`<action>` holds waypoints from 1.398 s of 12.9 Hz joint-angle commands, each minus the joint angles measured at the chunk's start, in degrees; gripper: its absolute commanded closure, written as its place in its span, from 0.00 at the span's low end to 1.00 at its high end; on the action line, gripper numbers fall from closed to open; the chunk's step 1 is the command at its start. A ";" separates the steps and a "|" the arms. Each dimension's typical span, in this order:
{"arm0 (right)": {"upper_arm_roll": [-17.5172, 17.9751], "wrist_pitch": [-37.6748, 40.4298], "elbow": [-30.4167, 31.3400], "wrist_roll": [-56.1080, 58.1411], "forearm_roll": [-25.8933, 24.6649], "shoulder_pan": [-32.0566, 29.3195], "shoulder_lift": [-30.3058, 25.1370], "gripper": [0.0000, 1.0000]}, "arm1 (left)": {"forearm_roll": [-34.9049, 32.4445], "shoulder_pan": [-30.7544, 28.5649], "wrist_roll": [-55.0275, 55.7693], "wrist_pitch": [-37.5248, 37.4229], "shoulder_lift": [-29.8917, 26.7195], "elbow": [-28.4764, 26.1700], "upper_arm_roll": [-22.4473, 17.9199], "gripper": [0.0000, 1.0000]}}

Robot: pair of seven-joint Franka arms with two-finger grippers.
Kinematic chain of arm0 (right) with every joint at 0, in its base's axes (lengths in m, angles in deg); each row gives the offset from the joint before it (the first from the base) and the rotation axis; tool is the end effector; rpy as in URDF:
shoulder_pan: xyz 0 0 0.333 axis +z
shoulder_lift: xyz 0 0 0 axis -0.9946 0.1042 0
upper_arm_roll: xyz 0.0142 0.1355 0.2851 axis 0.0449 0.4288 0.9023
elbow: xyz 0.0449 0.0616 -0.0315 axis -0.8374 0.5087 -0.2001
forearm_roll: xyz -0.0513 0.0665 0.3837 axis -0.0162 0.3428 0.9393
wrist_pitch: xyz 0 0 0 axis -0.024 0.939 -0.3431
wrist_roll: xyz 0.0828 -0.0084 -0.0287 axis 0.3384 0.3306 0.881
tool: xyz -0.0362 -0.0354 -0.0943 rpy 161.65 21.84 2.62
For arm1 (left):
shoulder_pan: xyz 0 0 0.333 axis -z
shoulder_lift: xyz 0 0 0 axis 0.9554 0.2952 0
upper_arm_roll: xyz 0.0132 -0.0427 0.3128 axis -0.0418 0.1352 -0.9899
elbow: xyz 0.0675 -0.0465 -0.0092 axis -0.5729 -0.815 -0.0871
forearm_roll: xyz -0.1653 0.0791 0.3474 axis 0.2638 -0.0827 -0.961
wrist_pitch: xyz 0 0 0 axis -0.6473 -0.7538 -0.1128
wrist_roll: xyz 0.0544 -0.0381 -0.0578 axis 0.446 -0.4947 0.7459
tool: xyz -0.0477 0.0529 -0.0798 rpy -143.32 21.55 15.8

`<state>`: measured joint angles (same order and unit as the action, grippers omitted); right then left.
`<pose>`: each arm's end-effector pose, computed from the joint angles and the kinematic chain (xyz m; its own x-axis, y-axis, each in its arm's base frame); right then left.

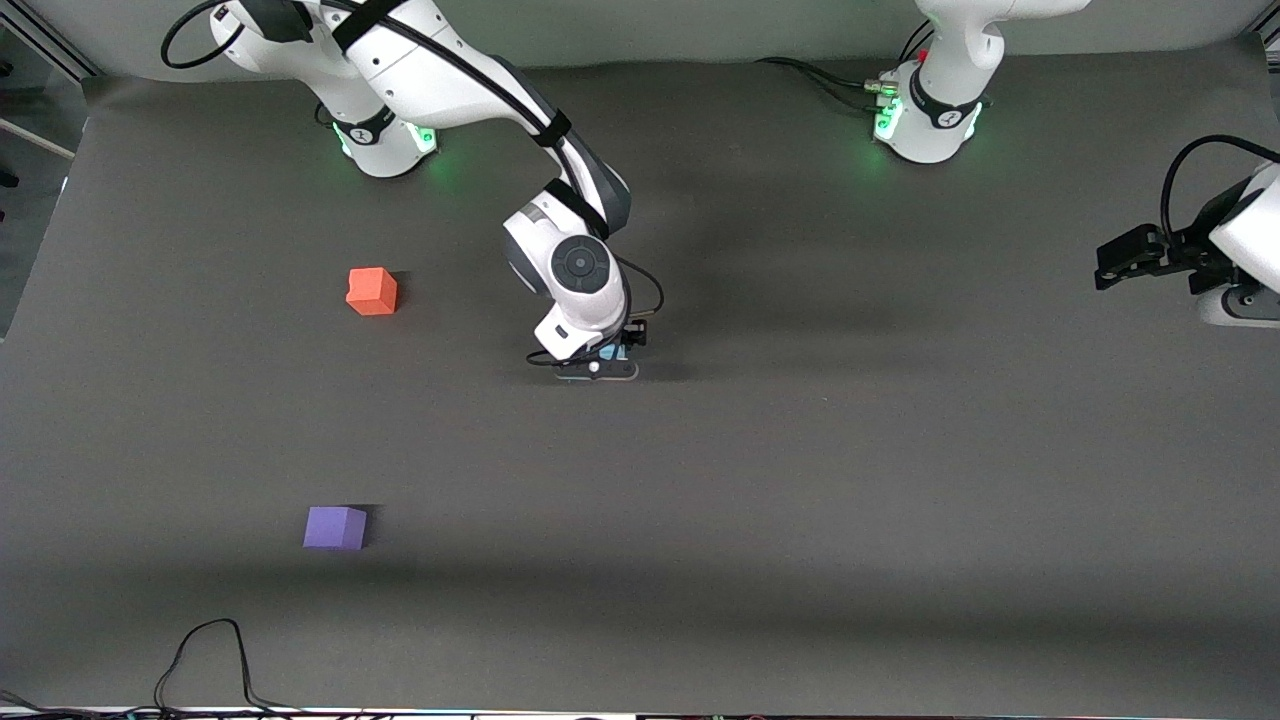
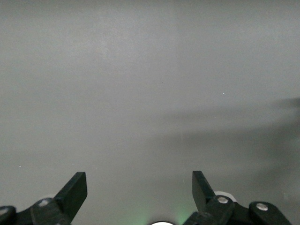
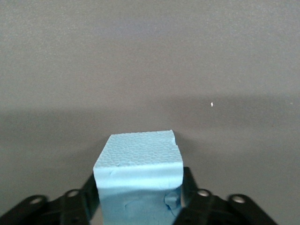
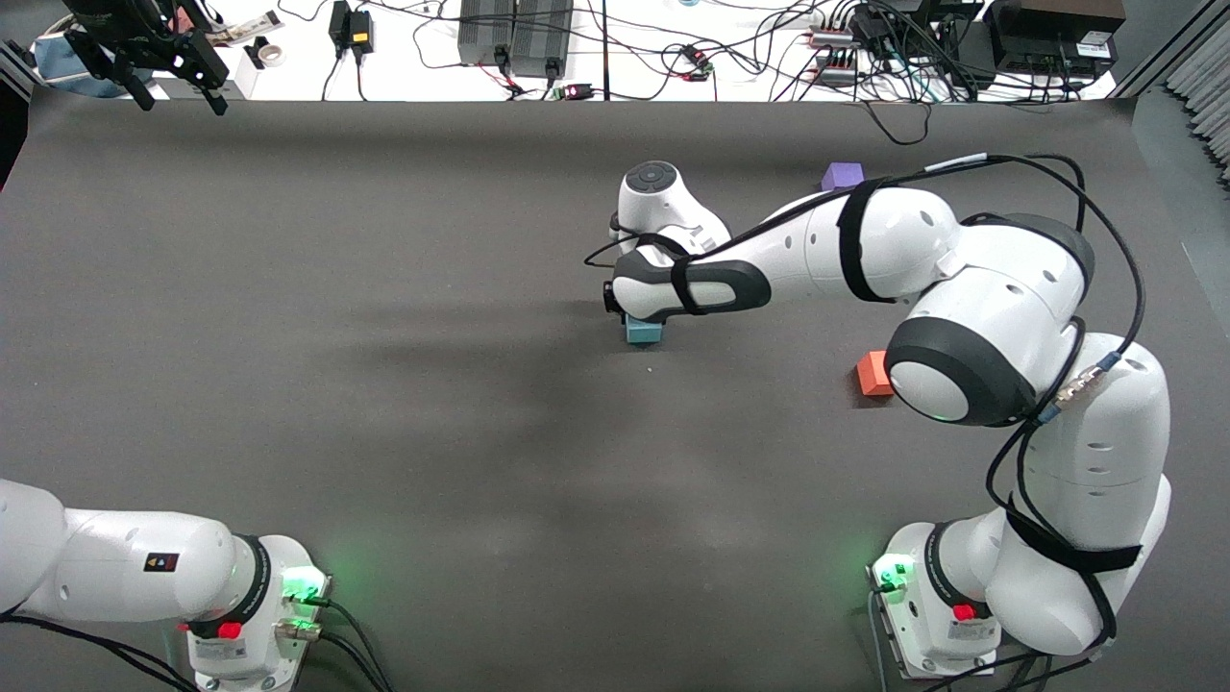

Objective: Place blue block between orange and purple blocks
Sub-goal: 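Lower the right gripper and grasp the light blue cube, then carry the blue cube with the right gripper past the orange cube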

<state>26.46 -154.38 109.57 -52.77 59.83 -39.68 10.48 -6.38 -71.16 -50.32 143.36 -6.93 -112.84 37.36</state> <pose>0.4680 0.4415 0.1884 0.9926 -0.0751 -0.0949 -0.0715 -0.9966 0.0412 0.5544 -0.0087 0.5996 0.9929 -0.0789 -0.0887 -0.0797 -0.9968 -0.0063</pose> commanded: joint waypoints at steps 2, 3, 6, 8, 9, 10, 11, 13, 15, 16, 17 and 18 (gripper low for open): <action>-0.39 0.16 1.26 -2.26 -0.72 0.49 -3.14 0.51 | -0.48 0.79 -0.95 -0.54 -1.20 -0.79 -0.59 0.00; -0.39 0.51 1.08 -1.64 -0.72 -0.04 -4.80 0.53 | -0.48 0.62 -1.03 -0.46 -1.20 -0.79 -0.59 0.00; -1.80 11.01 -3.99 0.63 -0.64 -1.00 -10.07 0.53 | -0.48 0.70 -0.95 -0.46 -1.29 -0.79 -0.59 0.00; -2.76 22.69 -12.32 4.06 -0.11 -2.93 -11.58 0.53 | -0.48 0.53 -0.95 -0.46 -1.20 -0.79 -0.59 0.00; -2.85 28.67 -17.41 5.64 -0.02 -4.25 -11.76 0.53 | -0.48 0.53 -0.95 -0.37 -1.20 -0.79 -0.59 0.00; -2.86 33.78 -22.25 6.79 0.07 -5.65 -11.85 0.53 | -0.48 0.53 -0.86 -0.37 -1.20 -0.79 -0.59 0.00; -2.86 37.92 -27.08 8.54 0.15 -6.88 -11.85 0.53 | -0.48 0.53 -0.86 -0.37 -1.12 -0.79 -0.59 0.00; -2.94 44.08 -33.78 11.00 0.15 -9.61 -11.85 0.53 | -0.48 0.53 -0.86 -0.28 -1.12 -0.79 -0.59 0.00; -2.94 47.96 -37.49 14.51 0.15 -12.33 -12.81 0.53 | -0.48 0.53 -0.86 -0.28 -1.03 -0.79 -0.59 0.00; -2.94 48.85 -37.50 16.88 0.15 -14.00 -14.03 0.53 | -0.48 0.53 -0.86 -0.28 -1.03 -0.79 -0.59 0.00; -2.94 49.55 -37.33 19.08 0.15 -15.58 -15.26 0.53 | -0.48 0.53 -0.86 -0.28 -1.03 -0.79 -0.59 0.00; -2.94 50.95 -37.15 20.32 0.15 -17.16 -16.32 0.53 | -0.48 0.53 -0.86 -0.37 -1.03 -0.79 -0.59 0.00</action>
<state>23.28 -106.19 73.12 -35.90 59.83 -54.33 -4.28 -6.40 -71.15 -50.36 143.36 -6.93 -112.84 37.26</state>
